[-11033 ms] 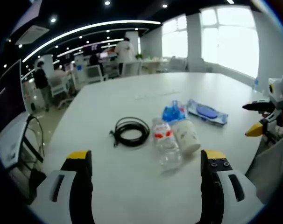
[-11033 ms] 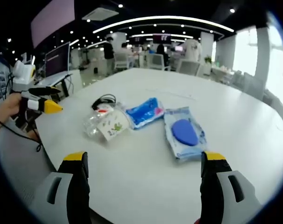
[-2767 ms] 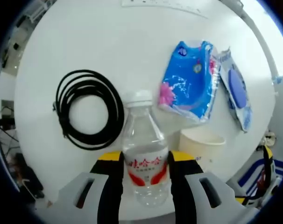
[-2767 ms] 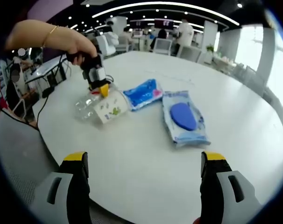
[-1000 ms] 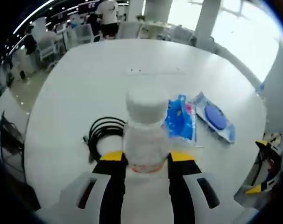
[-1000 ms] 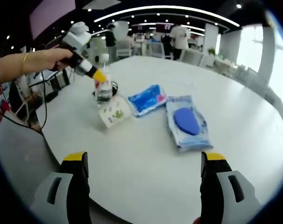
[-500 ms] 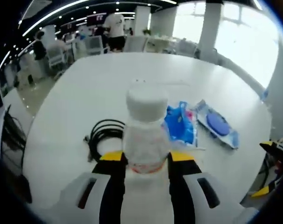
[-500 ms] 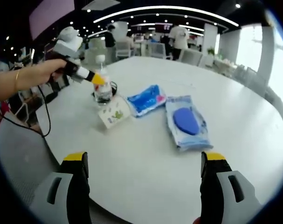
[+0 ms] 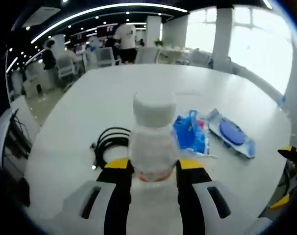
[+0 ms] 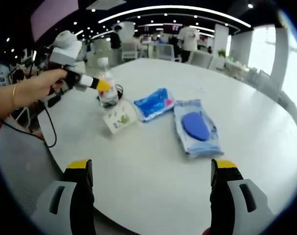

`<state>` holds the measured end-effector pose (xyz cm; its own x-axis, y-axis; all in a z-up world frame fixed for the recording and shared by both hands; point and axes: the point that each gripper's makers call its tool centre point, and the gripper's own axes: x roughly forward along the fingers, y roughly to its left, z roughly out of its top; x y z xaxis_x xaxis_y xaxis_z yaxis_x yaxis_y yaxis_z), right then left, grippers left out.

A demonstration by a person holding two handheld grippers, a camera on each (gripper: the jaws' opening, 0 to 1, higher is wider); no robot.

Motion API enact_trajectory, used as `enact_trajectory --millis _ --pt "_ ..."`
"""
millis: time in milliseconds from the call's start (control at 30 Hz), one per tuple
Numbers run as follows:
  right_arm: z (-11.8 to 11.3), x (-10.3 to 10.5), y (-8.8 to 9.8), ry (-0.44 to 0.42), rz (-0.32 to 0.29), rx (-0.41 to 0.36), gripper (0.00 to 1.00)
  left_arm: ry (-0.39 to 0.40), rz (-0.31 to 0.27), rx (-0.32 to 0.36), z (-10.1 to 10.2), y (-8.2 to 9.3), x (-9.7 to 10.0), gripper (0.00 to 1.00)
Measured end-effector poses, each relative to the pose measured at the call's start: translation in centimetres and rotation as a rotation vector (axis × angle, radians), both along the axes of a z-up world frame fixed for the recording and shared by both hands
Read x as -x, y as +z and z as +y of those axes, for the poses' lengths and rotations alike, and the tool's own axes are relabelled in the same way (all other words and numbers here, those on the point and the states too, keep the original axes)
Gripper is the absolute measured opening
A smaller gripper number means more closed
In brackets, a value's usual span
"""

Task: Arrange the tabletop items into an orderly group along one side of the table until the central work area is clear of visible clutter.

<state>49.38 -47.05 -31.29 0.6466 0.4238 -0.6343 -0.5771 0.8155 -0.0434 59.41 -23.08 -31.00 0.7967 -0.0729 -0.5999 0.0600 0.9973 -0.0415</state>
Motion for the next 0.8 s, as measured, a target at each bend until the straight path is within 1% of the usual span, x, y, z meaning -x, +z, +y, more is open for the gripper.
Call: enact_trajectory --millis 167,200,300,467,533,800 --pt "0.03 -0.02 0.07 0.001 -0.001 -0.006 0.99 0.010 -0.022 -0.031 -0.27 -0.01 0.15 0.33" --pt "0.08 -0.02 0.10 0.001 -0.002 -0.009 0.99 0.023 -0.028 -0.019 -0.15 0.04 0.10 0.33" --pt "0.11 -0.03 0.09 0.001 -0.002 -0.012 0.99 0.031 -0.037 -0.018 -0.09 0.04 0.07 0.33" --pt "0.09 -0.06 0.04 -0.001 0.001 -0.014 0.99 0.072 -0.066 0.002 -0.09 0.00 0.05 0.33" --pt "0.10 -0.04 -0.02 0.000 0.004 -0.014 0.99 0.097 -0.061 0.021 -0.11 -0.09 0.04 0.33" --pt "0.02 -0.01 -0.23 -0.001 0.013 -0.008 0.99 0.137 -0.083 0.033 -0.14 -0.15 -0.09 0.33"
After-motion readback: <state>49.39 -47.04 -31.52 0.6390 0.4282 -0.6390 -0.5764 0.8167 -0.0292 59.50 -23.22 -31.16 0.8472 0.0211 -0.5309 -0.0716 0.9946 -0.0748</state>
